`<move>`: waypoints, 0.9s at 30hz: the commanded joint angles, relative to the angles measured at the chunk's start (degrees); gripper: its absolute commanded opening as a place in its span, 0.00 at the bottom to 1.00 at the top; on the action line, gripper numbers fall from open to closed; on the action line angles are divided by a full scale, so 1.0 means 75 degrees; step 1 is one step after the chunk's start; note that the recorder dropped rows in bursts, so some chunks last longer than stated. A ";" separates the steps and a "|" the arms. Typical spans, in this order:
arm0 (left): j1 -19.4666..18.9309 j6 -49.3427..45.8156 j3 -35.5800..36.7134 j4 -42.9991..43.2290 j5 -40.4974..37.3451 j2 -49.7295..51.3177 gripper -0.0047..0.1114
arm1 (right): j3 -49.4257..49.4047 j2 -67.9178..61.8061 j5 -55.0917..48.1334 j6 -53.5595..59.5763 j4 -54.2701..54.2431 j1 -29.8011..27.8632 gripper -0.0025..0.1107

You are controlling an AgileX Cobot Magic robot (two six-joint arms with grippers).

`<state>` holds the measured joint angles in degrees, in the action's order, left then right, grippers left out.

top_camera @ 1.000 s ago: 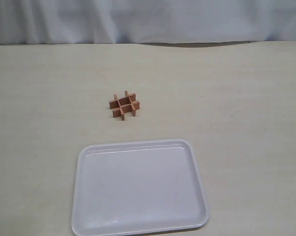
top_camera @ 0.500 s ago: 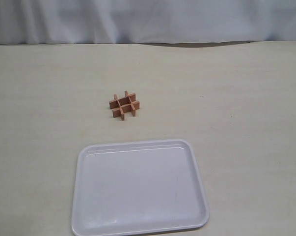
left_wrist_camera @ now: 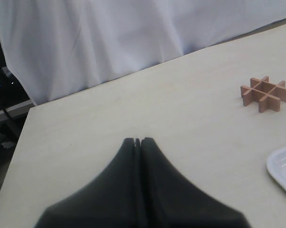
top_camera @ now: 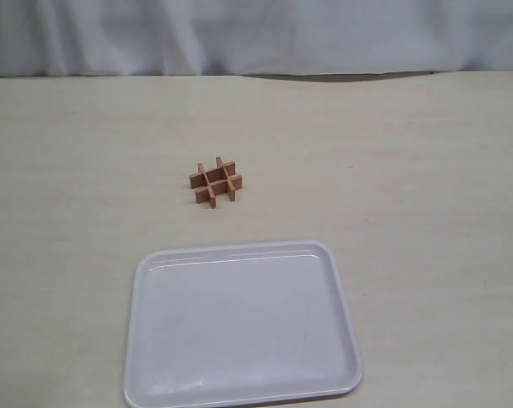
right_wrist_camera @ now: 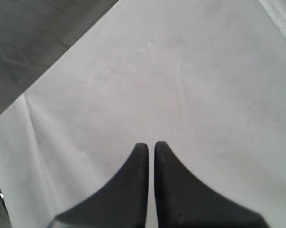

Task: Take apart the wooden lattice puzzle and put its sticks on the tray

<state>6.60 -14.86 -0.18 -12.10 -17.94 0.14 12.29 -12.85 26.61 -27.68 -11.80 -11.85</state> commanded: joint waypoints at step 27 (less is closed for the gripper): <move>-0.0080 -0.0040 0.0024 -0.0016 0.0070 -0.0019 0.04 | 0.7655 -1.1739 -0.7926 0.1670 0.3645 0.4617 0.18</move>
<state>6.60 -14.86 -0.18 -12.10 -17.94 0.14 65.87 -96.01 -32.28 -13.35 15.77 21.01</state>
